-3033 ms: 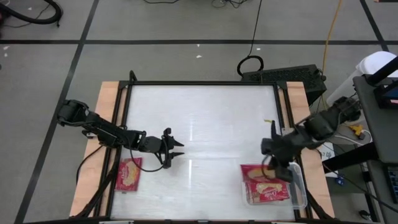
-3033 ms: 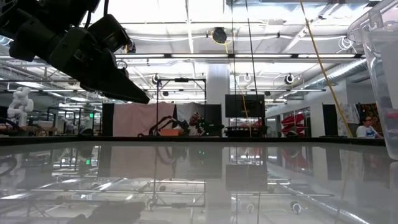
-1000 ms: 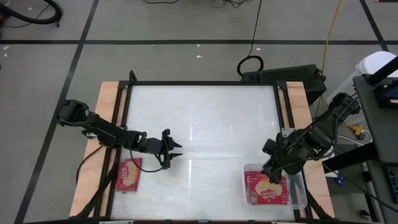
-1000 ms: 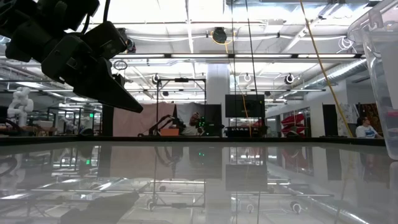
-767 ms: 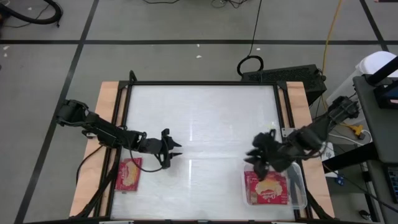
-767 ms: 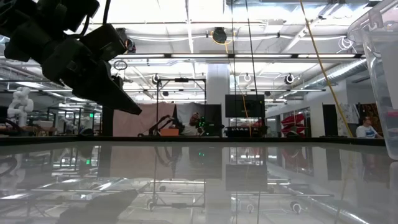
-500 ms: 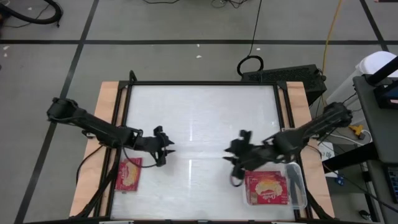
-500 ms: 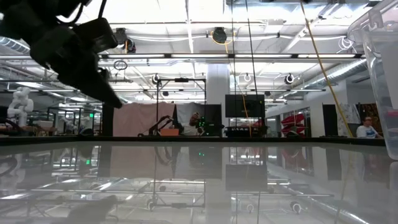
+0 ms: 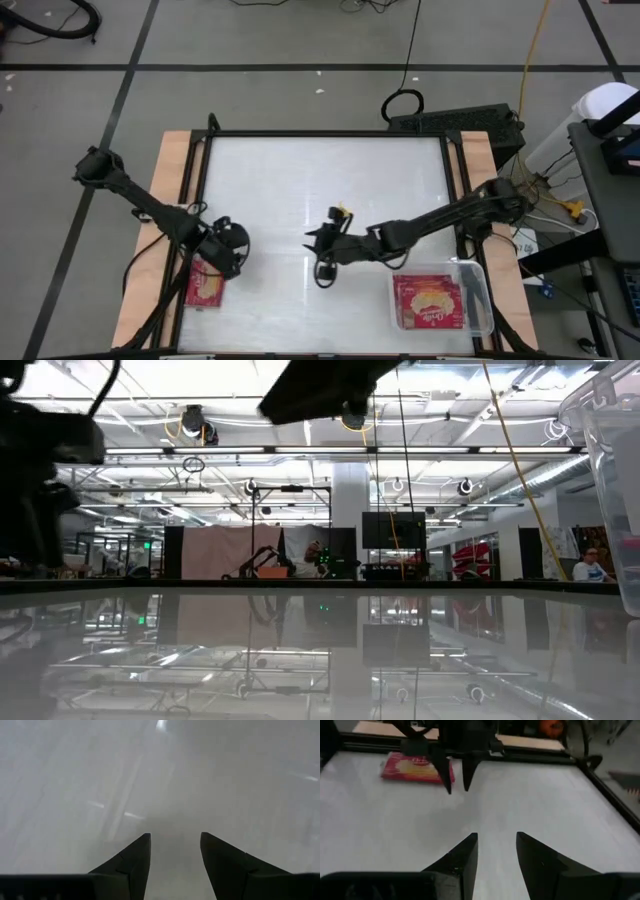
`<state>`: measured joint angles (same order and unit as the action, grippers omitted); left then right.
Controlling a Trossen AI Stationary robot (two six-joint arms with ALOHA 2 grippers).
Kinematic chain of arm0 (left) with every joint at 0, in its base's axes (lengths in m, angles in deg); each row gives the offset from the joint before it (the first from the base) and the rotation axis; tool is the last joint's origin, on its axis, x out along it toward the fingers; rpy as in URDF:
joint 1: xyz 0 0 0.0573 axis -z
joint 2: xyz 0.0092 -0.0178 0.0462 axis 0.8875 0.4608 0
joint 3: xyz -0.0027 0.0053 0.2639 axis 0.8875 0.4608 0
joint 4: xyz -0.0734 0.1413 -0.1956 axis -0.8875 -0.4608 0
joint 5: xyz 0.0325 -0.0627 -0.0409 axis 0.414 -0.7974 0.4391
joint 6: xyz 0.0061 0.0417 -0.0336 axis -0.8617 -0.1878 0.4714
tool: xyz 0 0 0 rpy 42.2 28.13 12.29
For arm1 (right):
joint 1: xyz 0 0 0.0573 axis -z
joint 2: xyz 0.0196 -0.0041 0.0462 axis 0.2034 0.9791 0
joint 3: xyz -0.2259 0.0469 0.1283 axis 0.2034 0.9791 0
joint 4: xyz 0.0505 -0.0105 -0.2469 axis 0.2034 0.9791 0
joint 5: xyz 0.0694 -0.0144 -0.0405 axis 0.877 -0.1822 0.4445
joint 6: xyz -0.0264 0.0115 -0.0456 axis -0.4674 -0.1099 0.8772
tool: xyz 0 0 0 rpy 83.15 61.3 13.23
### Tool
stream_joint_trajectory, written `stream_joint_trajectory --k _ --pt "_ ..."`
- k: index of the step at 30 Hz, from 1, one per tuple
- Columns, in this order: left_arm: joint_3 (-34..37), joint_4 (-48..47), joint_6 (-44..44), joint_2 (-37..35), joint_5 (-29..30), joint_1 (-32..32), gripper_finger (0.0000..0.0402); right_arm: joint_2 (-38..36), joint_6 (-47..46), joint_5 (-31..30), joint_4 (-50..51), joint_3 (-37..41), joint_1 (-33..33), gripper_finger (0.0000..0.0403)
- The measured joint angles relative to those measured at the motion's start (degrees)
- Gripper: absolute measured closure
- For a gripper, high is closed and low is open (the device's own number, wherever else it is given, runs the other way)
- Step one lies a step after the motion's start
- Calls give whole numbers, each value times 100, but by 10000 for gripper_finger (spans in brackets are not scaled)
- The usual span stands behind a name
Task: Sort popcorn bags into baskets
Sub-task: Put the red popcorn pack into the transparent bin
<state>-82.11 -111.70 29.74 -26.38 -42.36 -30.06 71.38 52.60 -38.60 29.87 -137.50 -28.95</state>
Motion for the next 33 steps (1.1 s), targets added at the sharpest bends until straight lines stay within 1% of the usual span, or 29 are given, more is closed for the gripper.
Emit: stream_joint_trajectory --k 4,8,12,15,18,21,23,25,27,31,33 --pt "0 -466 456 -44 -50 293 227 495 484 56 -1007 1 155 277" --pt "0 -738 670 -46 -419 523 227 832 603 500 -1513 0 309 277" --pt "2 -1088 910 -49 -593 807 227 1018 650 638 -1703 2 417 277" --pt "2 -1333 1242 -55 -703 1000 227 1092 724 620 -1806 2 449 277" --pt "4 -1556 1644 -56 -946 1180 227 1142 812 624 -1841 2 451 277" --pt "6 -1658 1908 -56 -1064 1361 227 1144 820 628 -1853 2 448 277" --pt "7 -1631 1925 -56 -1174 1453 229 1144 880 630 -1853 2 446 277" --pt "9 -1568 1800 -56 -1236 1494 242 1144 951 630 -1844 2 442 277" --pt "59 -1403 1660 -56 -1255 1499 266 1144 1003 646 -1847 2 440 277" --pt "236 -1010 1390 -63 -1209 1482 341 1144 1057 922 -1844 2 438 277" --pt "339 -874 1328 -75 -1155 1455 380 1144 1057 945 -1847 2 438 277"
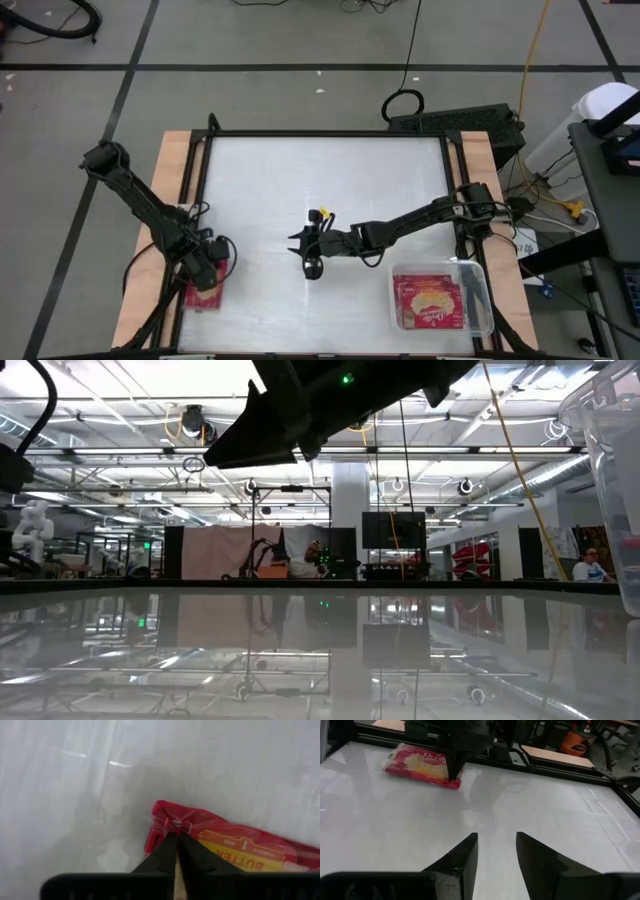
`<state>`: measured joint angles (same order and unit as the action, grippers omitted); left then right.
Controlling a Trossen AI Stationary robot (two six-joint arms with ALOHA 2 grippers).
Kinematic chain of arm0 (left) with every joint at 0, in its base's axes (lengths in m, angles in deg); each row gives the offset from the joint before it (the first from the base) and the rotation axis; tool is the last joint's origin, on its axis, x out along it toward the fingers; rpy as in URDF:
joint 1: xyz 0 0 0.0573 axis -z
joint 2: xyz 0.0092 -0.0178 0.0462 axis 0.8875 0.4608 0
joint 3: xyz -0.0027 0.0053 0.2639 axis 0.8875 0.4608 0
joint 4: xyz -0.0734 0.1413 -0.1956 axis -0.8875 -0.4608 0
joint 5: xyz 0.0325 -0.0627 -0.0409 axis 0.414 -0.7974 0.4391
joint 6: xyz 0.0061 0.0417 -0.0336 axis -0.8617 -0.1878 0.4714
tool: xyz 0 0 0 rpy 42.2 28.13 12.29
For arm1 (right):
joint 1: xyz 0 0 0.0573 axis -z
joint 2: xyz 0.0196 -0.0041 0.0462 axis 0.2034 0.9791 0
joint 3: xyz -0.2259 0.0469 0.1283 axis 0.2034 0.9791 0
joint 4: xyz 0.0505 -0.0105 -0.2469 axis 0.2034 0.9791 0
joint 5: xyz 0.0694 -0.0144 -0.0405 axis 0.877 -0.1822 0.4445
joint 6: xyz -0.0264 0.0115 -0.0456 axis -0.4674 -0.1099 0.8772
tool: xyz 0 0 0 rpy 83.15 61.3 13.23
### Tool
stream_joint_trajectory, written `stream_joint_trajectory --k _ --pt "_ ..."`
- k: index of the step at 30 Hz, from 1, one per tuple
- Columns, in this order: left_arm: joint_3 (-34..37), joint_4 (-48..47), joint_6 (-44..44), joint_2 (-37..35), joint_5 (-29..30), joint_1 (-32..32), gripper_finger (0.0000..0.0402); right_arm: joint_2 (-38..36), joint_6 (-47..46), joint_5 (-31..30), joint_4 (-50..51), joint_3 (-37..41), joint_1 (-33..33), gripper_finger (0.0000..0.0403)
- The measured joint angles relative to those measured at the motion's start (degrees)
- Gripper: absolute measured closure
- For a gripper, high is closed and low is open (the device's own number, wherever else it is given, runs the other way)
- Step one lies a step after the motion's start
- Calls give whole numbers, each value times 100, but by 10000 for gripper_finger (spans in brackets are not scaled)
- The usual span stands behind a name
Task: Sort popcorn bags into baskets
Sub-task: Put the red popcorn pack into the transparent bin
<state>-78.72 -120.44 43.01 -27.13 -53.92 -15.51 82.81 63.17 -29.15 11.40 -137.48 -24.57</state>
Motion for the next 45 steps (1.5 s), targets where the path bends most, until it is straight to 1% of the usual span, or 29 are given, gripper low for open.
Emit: stream_joint_trajectory --k 2,8,13,18,19,21,22,25,27,29,31,33,35,37,39,41,43,45 --pt "28 15 -3 1 127 -40 392 0 -5 -4 0 0 0 277" --pt "-11 -57 -36 -90 683 -376 397 -2 -484 -11 2 0 13 277" --pt "-152 -192 -140 -261 1559 -736 398 -2 -1301 -23 4 0 132 277" --pt "-332 -179 -590 -508 2591 -1183 399 -2 -1955 -1 -13 0 227 277" --pt "-364 -145 -692 -566 2753 -1282 399 -2 -2031 191 -43 0 249 277" --pt "-412 -125 -890 -661 3005 -1473 399 -2 -2316 867 -122 0 287 277" --pt "-432 -106 -992 -705 3112 -1569 399 -2 -2405 1098 -158 0 310 277" --pt "-494 112 -1310 -818 3426 -1846 400 -2 -2551 1195 -173 0 387 273" --pt "-494 407 -1666 -863 3509 -2024 400 -2 -2558 1190 -170 0 469 261" --pt "-494 759 -2073 -878 3520 -2192 400 -2 -2631 1160 -186 0 575 240" --pt "-494 932 -2396 -879 3415 -2331 400 -4 -2944 1163 -190 0 689 217" --pt "-493 811 -2440 -870 3108 -2485 397 -4 -3114 1176 -188 0 743 194" --pt "-431 601 -2265 -874 2729 -2675 388 -4 -3133 1178 -193 0 759 174" --pt "-371 322 -2098 -880 2192 -2929 371 -4 -3108 1141 -212 0 743 159" --pt "-311 161 -2009 -872 1571 -3200 346 -4 -3083 1153 -203 2 710 150" --pt "-229 81 -2053 -870 1084 -3465 311 32 -3054 1162 -228 2 677 144" --pt "-173 109 -2166 -873 760 -3711 270 52 -2999 1172 -214 2 667 143" --pt "-116 209 -2343 -873 645 -3926 228 56 -2959 1196 -188 4 658 143"
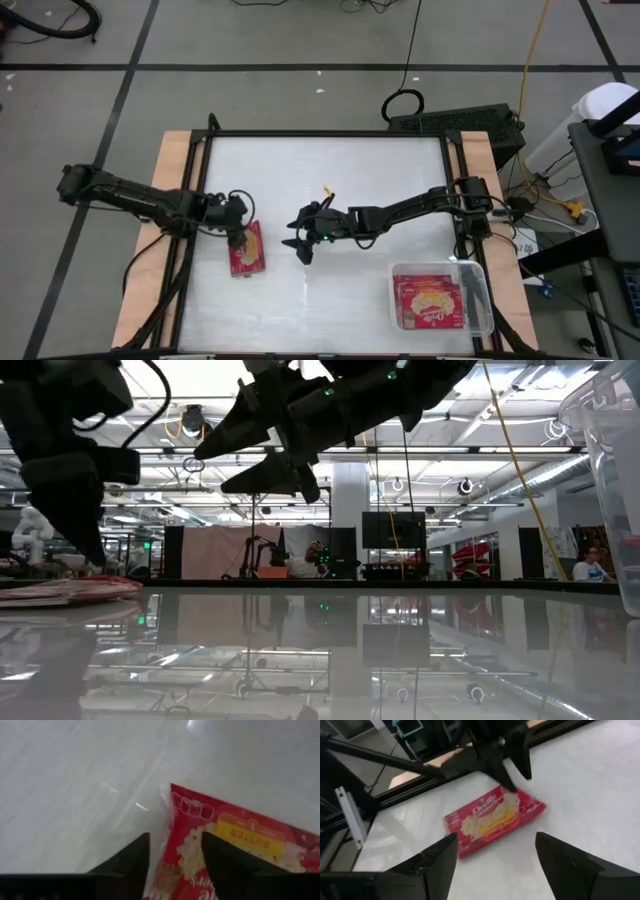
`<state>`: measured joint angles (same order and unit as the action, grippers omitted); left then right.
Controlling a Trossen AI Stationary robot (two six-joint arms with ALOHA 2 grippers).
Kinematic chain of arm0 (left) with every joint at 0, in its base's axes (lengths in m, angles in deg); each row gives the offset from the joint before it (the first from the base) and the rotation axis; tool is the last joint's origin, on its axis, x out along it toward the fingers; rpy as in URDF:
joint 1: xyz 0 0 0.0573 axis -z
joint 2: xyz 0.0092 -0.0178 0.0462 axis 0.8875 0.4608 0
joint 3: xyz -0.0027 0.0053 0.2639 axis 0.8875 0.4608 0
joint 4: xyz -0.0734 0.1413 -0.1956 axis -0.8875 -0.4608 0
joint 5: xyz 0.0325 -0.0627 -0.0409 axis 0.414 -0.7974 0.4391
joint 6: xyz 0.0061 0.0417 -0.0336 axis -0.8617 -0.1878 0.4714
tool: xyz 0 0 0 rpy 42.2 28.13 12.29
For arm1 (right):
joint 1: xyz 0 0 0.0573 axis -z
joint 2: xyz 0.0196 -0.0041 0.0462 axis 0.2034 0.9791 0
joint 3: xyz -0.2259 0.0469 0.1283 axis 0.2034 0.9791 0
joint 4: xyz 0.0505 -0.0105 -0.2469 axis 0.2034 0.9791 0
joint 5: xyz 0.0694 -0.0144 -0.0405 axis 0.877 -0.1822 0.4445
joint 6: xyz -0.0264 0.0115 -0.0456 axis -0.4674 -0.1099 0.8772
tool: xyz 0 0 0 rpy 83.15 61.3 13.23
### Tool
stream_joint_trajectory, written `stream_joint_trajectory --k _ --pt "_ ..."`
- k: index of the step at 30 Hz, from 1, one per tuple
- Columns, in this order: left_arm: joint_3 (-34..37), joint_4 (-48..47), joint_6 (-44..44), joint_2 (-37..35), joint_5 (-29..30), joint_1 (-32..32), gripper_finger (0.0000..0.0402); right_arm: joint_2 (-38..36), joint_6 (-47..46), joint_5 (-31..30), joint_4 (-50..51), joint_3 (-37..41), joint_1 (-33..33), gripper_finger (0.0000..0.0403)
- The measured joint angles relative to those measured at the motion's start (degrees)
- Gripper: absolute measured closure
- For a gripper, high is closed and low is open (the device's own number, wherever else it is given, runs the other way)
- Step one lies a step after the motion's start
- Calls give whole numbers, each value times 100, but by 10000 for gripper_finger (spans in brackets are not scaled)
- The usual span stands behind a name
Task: Sort popcorn bags into baskets
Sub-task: Put the red popcorn pack into the transparent bin
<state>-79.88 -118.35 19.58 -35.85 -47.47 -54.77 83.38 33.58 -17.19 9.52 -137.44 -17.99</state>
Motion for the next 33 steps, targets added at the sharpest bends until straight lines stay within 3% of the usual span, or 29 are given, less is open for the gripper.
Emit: stream_joint_trajectory --k 4,7,10,17,21,27,33 --pt "194 732 -242 11 -351 -460 162 66 173 -20 -22 0 4 142" --pt "404 1263 -463 145 -471 -700 138 65 266 -25 -36 4 6 142" --pt "631 1633 -919 380 -335 -818 132 62 350 -22 -59 4 0 142" --pt "895 1816 -555 821 -316 -809 137 62 511 -19 -64 4 -42 142" --pt "955 1961 -735 849 -359 -690 198 62 579 -33 -119 4 -36 142" --pt "986 2264 -994 812 -687 -627 381 62 420 -33 -123 2 -40 142" --pt "846 2480 -1214 583 -737 -616 396 62 -198 -33 26 2 -68 142"
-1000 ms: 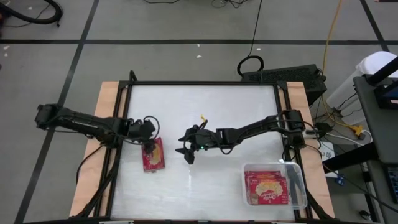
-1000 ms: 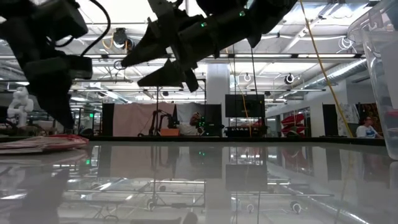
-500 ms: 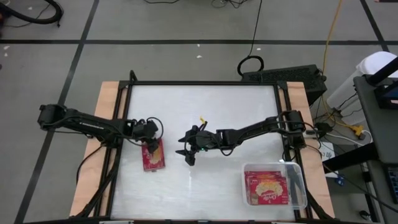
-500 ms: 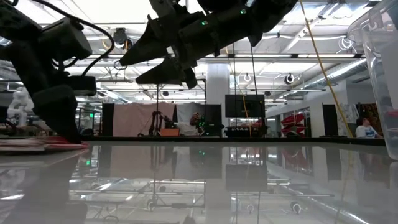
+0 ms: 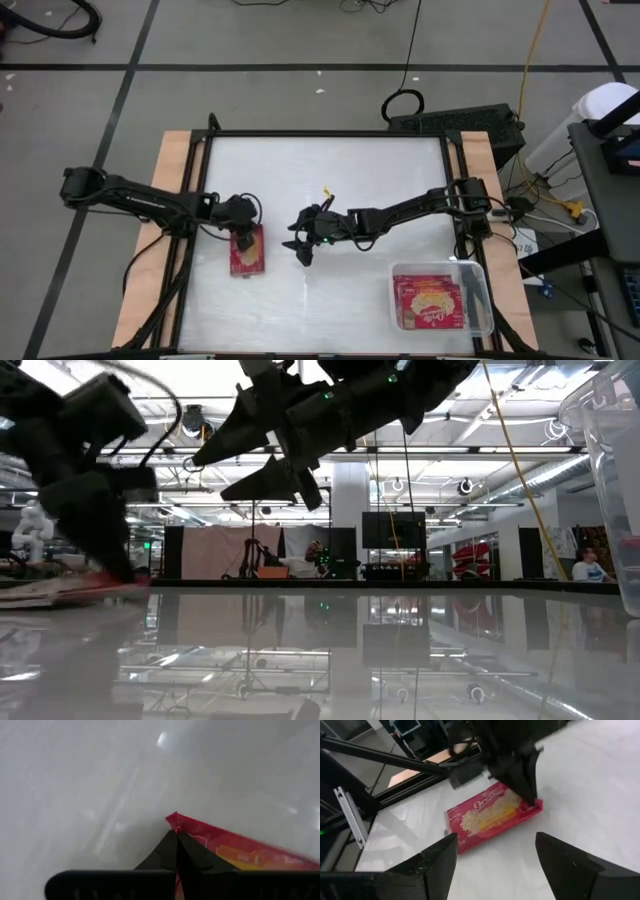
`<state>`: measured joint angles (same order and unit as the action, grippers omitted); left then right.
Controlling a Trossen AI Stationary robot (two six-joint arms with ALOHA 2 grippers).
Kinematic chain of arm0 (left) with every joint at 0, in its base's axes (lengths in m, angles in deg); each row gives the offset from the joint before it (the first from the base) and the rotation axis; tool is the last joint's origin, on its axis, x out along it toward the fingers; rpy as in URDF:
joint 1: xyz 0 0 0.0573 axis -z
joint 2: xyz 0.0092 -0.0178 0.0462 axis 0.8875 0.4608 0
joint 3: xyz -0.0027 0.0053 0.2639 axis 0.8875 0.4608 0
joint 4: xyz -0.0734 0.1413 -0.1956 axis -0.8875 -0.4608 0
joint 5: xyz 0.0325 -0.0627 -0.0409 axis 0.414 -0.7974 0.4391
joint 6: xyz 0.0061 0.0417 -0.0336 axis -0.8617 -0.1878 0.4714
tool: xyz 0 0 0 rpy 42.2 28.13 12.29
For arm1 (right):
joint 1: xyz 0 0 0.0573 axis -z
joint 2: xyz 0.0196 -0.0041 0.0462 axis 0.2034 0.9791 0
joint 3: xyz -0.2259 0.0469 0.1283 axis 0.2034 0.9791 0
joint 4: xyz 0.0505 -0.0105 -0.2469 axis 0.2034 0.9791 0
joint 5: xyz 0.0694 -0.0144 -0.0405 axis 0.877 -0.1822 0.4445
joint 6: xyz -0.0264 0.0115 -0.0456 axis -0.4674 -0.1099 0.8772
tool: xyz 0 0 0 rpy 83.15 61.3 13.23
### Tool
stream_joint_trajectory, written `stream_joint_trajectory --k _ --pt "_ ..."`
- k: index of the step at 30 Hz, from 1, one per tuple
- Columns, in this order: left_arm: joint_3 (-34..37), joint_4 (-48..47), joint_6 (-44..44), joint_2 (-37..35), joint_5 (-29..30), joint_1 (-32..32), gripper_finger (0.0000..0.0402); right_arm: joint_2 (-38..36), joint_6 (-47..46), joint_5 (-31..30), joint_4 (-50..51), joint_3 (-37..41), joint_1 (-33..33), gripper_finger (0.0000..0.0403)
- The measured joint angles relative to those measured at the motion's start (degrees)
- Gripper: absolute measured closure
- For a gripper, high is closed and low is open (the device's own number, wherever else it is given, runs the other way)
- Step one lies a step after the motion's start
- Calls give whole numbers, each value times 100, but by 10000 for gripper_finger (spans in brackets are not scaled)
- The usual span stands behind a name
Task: Sort popcorn bags into baskets
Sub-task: Put the red popcorn pack into the transparent bin
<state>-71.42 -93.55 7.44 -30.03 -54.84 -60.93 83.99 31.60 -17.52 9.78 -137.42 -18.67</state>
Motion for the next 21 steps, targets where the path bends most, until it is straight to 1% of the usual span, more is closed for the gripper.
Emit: stream_joint_trajectory --k 7,12,15,17,21 --pt "-386 94 -424 -410 507 0 399 25 -345 -37 -18 -2 -68 142" --pt "-580 337 -699 -716 911 0 400 35 -556 -310 -23 -4 -61 138" --pt "-588 772 -839 -822 1024 0 400 37 -554 -334 -93 -4 4 129" --pt "-588 980 -909 -823 1030 7 400 37 -349 -340 -141 -4 58 120" --pt "-591 1040 -1015 -819 1051 116 400 72 -92 -614 -107 -4 131 105"
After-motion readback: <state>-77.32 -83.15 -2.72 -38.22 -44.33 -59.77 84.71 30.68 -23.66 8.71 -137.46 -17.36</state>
